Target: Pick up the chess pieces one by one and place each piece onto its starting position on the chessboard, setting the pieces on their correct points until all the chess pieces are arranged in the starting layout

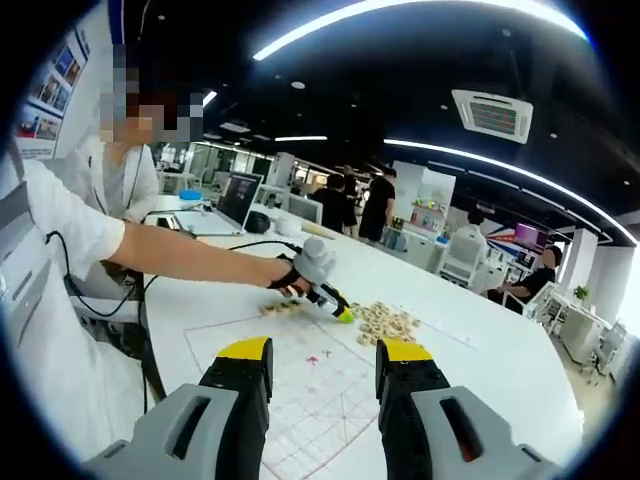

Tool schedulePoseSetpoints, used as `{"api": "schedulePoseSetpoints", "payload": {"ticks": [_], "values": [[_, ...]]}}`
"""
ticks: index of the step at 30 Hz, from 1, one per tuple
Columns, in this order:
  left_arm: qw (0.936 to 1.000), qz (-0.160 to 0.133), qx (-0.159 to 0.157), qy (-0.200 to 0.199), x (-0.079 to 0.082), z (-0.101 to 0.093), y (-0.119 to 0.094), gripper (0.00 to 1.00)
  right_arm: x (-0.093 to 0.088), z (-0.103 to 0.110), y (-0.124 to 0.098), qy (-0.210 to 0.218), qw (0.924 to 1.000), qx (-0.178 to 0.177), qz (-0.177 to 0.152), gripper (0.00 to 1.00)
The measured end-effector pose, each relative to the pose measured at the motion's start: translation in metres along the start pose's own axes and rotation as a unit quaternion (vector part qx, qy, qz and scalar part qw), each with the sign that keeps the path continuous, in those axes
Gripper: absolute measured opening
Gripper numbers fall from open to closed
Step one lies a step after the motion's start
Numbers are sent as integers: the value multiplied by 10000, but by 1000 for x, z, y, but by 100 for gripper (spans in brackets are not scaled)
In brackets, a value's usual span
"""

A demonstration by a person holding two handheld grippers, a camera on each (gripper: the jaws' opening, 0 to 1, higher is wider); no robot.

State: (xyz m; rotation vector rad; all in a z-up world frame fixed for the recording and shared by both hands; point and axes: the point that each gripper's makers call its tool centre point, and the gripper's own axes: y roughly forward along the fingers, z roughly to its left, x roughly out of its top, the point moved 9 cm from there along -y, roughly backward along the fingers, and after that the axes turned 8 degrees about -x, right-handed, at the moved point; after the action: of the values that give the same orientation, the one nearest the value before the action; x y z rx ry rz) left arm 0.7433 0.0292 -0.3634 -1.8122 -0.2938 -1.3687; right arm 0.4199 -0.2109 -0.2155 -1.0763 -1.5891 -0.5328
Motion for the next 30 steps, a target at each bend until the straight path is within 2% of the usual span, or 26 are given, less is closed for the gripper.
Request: {"api": "schedulePoseSetpoints", "payload": {"ticks": [4,7,11,15,18,22,30], "values": [[9999,-50,29,-132,3,2,5,30,-1,-1,0,7,10000,-11,27,42],[9999,-29,89,-44,4,-2,5,20,-1,-2,-1,19,10000,-23,21,42],[9999,-11,123,23,3,-3,4,19,-1,-2,-2,10,10000,-36,17,42],[9999,34,96,132,3,-5,-7,19,0,-1,-2,-4,10000,-21,14,42],[10000,-24,21,31,4,-8,-18,20,0,-1,-2,-11,10000,-14,10,42],[9992,-308,-119,-230,8,-11,-50,20,0,0,-2,-15,10000,-16,5,42],[9987,-393,-302,-129,2,-19,-108,20,2,3,-2,-39,10000,33,-26,42]]}}
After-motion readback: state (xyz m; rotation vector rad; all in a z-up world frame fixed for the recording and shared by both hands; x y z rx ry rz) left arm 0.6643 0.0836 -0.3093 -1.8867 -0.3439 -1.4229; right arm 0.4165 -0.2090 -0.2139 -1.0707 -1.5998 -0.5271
